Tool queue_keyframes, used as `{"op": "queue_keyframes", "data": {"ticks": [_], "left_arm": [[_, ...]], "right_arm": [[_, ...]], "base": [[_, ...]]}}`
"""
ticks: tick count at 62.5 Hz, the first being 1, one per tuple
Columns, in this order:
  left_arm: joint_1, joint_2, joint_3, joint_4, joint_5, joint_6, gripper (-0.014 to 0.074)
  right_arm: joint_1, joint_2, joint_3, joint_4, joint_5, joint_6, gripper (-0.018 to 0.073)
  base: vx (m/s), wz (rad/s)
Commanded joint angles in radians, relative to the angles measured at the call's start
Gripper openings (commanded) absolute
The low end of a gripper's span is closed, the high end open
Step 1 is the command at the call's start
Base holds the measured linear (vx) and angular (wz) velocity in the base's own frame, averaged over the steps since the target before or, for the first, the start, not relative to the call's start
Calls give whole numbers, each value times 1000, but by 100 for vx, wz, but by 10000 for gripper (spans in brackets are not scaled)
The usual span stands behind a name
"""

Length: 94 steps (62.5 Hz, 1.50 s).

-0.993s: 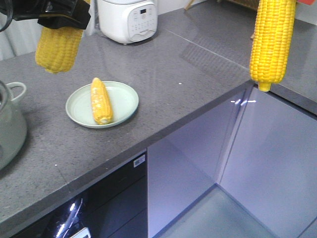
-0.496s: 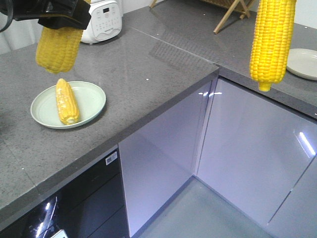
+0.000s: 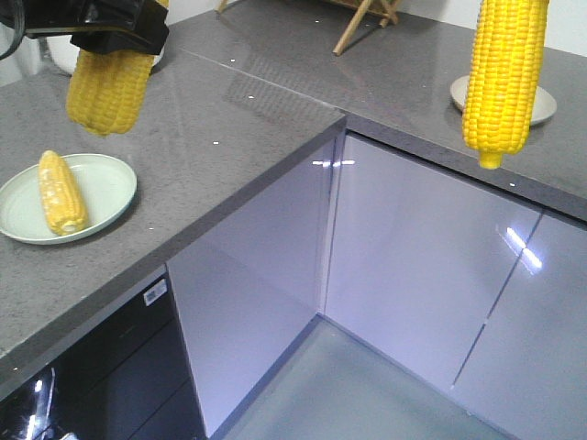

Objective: Distribute corn equally

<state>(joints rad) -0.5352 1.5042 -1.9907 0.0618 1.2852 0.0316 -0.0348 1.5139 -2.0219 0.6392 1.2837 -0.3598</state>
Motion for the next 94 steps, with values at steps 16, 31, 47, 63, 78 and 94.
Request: {"op": "queue_keyframes", "data": {"ticks": [16, 31, 47, 63, 78, 94], "left_arm": [[-3, -35, -22, 2, -30, -11, -8], [-3, -35, -22, 2, -30, -11, -8], [-3, -35, -22, 2, -30, -11, -8], [-3, -35, -22, 2, -30, -11, -8], [-3, -35, -22, 2, -30, -11, -8], [-3, -35, -22, 2, -30, -11, -8]], "right_arm": [[-5, -26, -20, 35, 2, -9, 101], [-5, -26, -20, 35, 2, -9, 101], [-5, -26, -20, 35, 2, -9, 101], [-5, -26, -20, 35, 2, -9, 101], [-5, -26, -20, 35, 2, -9, 101], [-5, -26, -20, 35, 2, -9, 101]], "base": [[-4, -26], [-4, -30], [-4, -23], [-4, -17], [-4, -16], [-4, -19]]}}
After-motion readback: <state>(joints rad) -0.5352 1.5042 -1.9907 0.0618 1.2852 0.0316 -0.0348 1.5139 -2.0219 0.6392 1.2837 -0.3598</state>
